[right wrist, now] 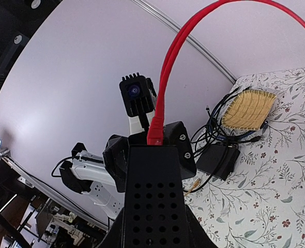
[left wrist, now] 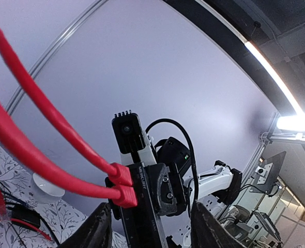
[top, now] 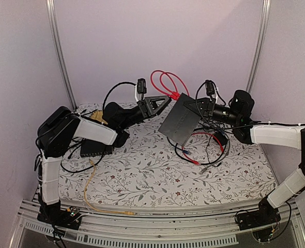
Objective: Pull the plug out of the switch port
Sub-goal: Pull the connector from the switch port.
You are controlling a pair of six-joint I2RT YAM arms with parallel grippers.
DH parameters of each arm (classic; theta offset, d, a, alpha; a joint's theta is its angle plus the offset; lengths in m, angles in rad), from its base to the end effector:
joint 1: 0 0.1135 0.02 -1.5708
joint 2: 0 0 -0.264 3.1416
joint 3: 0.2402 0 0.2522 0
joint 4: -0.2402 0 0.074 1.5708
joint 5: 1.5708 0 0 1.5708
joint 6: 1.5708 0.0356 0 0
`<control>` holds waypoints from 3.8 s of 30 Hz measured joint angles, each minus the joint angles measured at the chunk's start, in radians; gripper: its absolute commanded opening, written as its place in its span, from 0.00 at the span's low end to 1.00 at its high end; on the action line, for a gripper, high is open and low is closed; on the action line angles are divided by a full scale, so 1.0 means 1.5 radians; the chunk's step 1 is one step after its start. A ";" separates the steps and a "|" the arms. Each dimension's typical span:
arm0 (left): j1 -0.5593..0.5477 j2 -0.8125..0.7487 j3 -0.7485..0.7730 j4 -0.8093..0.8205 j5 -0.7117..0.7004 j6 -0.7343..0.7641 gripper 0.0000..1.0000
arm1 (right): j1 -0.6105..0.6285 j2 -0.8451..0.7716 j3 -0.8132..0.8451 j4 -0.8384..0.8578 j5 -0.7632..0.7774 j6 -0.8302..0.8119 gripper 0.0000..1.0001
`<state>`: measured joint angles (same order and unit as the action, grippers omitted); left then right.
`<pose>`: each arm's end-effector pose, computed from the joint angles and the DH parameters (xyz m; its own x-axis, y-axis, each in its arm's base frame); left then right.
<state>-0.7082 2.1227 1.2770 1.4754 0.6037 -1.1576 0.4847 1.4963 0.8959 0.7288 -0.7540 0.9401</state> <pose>0.3281 -0.3076 0.2556 -0.6300 -0.4531 -0.6307 0.7646 -0.2196 -0.6059 0.2855 0.1779 0.3007 -0.6926 0.3006 -0.6556 -0.6460 0.1456 0.7493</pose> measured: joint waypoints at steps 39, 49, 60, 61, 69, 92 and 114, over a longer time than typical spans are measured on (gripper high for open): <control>-0.004 0.015 0.063 -0.107 0.039 0.041 0.28 | 0.010 0.038 0.000 0.049 -0.010 0.019 0.01; -0.007 0.015 0.065 -0.110 0.039 0.043 0.23 | 0.010 0.038 0.000 0.049 -0.010 0.019 0.01; -0.007 0.015 0.065 -0.108 0.033 0.028 0.11 | 0.010 0.038 0.000 0.056 -0.010 0.017 0.01; -0.008 0.015 0.065 -0.106 0.032 0.025 0.10 | 0.010 0.038 0.000 0.057 -0.010 0.016 0.01; -0.011 0.017 0.054 -0.079 0.016 -0.018 0.00 | 0.012 0.038 0.000 0.058 -0.010 0.003 0.01; -0.018 0.002 0.038 -0.116 -0.008 0.023 0.00 | 0.012 0.028 0.000 0.013 -0.004 -0.036 0.01; -0.021 -0.020 0.042 -0.150 0.031 0.042 0.00 | -0.006 -0.008 0.000 -0.024 -0.038 -0.049 0.01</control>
<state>-0.7395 2.0926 1.3403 1.2507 0.6498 -1.0946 0.4763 1.4849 0.8959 0.6922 -0.8108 0.8661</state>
